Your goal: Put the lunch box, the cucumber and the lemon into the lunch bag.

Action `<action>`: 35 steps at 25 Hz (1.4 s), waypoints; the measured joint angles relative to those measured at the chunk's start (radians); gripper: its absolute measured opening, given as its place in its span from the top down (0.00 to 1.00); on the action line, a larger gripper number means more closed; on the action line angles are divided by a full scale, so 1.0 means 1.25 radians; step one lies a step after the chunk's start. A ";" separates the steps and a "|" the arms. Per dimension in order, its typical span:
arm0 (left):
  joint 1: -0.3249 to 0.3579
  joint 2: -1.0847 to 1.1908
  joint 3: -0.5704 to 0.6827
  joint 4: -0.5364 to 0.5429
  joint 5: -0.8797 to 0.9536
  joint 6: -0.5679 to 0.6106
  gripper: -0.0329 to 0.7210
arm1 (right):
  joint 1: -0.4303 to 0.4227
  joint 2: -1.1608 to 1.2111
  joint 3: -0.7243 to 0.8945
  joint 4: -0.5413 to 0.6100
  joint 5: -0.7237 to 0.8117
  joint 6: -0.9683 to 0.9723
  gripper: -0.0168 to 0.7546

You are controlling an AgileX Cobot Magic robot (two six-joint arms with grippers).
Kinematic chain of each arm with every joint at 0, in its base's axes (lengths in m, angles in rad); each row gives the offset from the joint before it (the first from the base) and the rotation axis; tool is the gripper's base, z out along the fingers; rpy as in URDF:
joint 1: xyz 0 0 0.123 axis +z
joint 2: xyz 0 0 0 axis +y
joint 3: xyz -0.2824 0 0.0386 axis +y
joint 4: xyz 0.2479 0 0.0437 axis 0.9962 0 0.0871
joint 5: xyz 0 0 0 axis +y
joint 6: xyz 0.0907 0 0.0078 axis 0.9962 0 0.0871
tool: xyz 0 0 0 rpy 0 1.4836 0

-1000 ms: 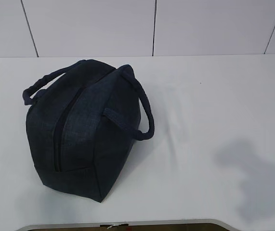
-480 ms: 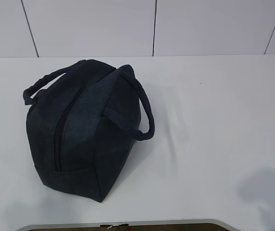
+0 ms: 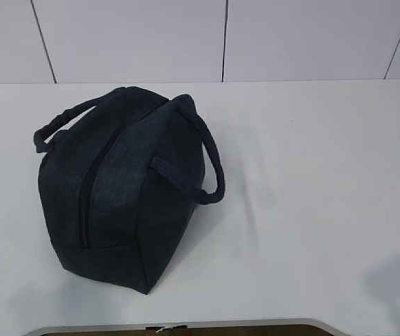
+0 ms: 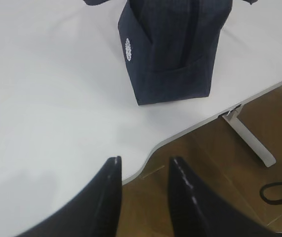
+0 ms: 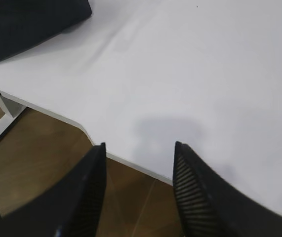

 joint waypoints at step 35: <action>0.297 0.000 0.000 -0.003 0.000 0.001 0.66 | -0.349 0.000 0.000 -0.003 0.000 0.002 0.50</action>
